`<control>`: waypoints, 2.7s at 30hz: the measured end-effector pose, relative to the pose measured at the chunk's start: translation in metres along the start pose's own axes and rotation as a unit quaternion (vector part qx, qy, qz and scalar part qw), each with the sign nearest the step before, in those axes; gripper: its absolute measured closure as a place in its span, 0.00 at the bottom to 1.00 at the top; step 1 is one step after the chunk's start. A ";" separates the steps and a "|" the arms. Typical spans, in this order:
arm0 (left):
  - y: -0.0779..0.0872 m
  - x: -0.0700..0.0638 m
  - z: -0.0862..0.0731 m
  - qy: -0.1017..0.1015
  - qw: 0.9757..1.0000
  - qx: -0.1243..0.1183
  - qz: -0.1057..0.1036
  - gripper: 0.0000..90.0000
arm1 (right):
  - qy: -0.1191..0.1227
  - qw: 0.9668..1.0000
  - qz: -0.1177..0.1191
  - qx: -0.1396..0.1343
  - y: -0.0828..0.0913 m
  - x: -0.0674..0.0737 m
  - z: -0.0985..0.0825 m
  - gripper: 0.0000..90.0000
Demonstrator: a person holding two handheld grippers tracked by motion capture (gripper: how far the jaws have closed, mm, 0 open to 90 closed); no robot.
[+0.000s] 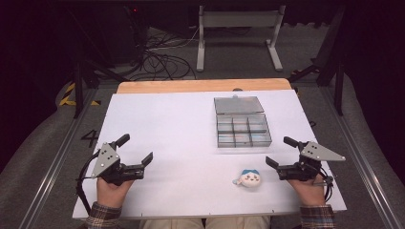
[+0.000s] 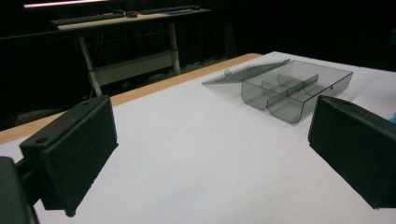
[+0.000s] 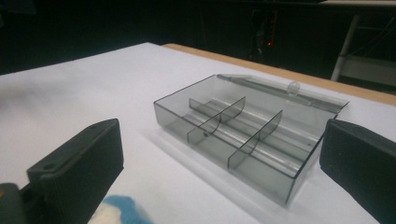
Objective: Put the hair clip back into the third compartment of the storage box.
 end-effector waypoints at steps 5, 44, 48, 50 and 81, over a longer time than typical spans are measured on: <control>0.000 0.000 0.000 -0.002 1.000 0.003 0.001 0.02 | 0.009 0.999 0.021 0.034 -0.006 0.007 -0.001 0.04; -0.007 -0.005 -0.007 -0.015 0.999 0.033 -0.017 0.02 | 0.036 0.964 0.156 0.213 -0.049 0.034 -0.023 0.16; -0.008 -0.005 -0.008 -0.016 0.999 0.037 -0.020 0.02 | 0.038 0.960 0.161 0.227 -0.053 0.036 -0.026 0.17; -0.009 -0.004 -0.009 -0.015 0.999 0.037 -0.020 0.02 | 0.039 0.958 0.163 0.231 -0.054 0.036 -0.026 0.18; -0.012 -0.005 -0.012 -0.020 0.998 0.047 -0.020 0.03 | 0.032 0.973 0.115 0.195 -0.050 0.030 -0.018 0.51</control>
Point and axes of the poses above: each handheld gripper's, and its own axes: y roughly backward along the jaws, z roughly out of its top, x roughly to its left, the point moved 1 cm from there along -y, roughly forward along the jaws, and after that the axes turned 9 degrees about z, right-handed, at the moved point
